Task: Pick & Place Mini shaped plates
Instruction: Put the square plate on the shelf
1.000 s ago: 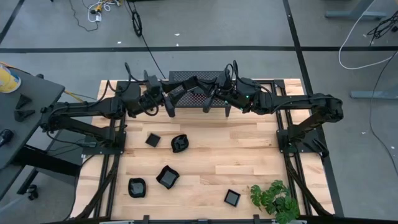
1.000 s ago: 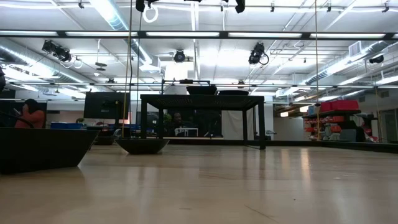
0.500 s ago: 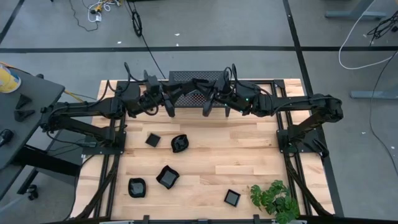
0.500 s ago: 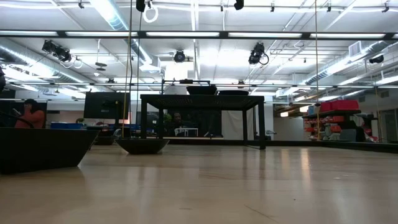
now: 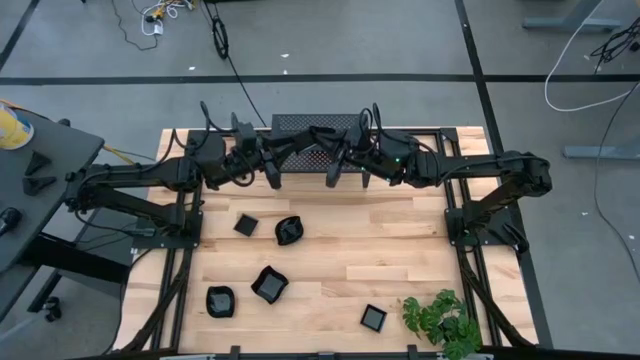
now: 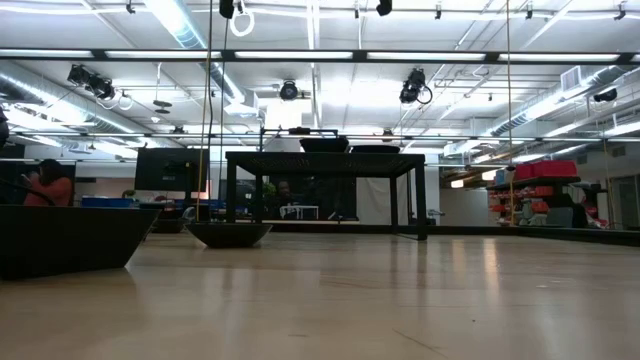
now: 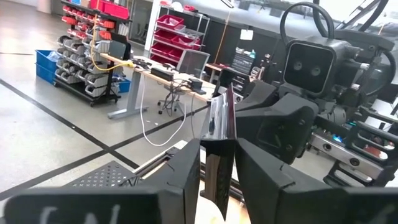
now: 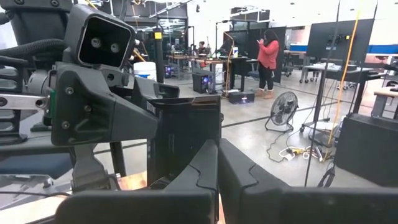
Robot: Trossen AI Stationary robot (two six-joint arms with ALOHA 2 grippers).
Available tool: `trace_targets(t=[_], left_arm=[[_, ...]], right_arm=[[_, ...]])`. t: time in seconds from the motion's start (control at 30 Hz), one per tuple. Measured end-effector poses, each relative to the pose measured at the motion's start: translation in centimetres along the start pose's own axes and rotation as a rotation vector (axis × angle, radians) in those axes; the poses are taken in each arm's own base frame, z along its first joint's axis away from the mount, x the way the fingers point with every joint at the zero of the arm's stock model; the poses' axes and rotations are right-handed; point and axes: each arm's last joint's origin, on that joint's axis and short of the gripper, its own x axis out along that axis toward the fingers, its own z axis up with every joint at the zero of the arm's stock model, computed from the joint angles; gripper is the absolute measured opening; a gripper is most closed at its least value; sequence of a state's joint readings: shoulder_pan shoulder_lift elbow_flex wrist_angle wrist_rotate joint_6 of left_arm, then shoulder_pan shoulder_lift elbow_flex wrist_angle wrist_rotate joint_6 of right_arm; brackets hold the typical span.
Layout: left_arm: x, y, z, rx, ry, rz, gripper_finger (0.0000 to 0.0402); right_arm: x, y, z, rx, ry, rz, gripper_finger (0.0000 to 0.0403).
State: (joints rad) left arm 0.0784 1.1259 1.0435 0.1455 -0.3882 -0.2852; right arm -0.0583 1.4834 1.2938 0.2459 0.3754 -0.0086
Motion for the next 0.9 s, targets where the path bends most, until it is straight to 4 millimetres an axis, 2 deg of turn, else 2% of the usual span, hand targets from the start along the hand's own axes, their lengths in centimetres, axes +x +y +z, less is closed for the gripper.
trace_targets(t=[0.17,0.47,0.9], left_arm=[[0.0,0.0,0.0,0.0,0.0,0.0,0.0098],[0.0,0.02,-0.03,0.001,0.001,0.005,0.0061],[0.0,0.01,-0.01,0.0,0.0,0.004,0.0057]], right_arm=[[-0.05,0.16,0.0,0.0,0.0,0.006,0.0003],[-0.07,0.21,0.02,-0.002,-0.001,0.008,0.0003],[-0.07,0.2,0.02,0.001,-0.002,0.008,0.0011]])
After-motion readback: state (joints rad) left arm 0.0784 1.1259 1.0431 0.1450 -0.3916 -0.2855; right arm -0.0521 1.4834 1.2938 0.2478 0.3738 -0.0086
